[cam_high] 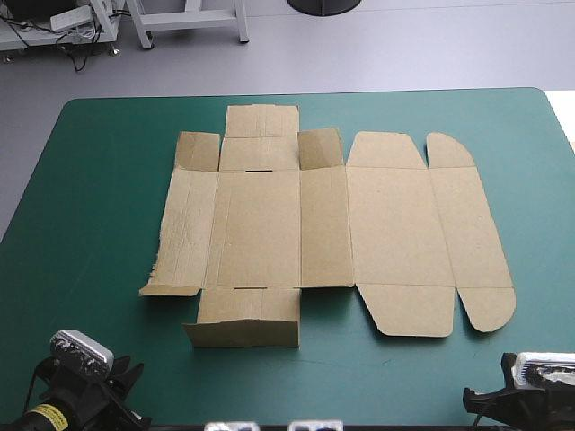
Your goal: Fold the box
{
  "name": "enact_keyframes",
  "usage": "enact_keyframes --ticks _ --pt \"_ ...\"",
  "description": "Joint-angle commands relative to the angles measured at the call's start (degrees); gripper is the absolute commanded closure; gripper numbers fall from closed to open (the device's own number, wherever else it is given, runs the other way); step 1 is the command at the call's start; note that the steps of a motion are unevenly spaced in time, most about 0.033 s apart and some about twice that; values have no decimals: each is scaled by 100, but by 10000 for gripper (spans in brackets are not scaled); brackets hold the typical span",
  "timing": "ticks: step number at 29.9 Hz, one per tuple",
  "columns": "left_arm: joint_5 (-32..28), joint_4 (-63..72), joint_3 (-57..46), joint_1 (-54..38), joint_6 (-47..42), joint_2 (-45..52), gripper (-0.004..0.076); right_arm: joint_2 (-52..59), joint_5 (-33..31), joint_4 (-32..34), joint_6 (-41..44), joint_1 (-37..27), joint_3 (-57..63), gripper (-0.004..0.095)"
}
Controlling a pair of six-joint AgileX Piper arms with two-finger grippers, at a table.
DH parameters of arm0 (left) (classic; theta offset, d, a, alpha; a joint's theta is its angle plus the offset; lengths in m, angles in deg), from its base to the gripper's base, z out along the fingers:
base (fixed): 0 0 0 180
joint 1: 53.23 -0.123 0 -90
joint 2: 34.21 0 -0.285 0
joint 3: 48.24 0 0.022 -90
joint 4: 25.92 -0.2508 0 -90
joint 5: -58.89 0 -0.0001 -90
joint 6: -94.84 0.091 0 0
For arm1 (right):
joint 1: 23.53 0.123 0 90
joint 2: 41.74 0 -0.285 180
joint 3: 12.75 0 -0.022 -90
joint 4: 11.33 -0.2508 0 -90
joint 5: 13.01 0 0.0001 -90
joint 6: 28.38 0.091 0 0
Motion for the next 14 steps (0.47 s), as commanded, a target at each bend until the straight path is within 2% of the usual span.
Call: enact_keyframes --ticks 1,14 --pt "-299 104 147 -18 8 -82 557 -107 337 -31 -35 -3 -161 913" --pt "-299 139 147 -18 8 -82 557 -107 337 -31 -35 -3 -161 913"
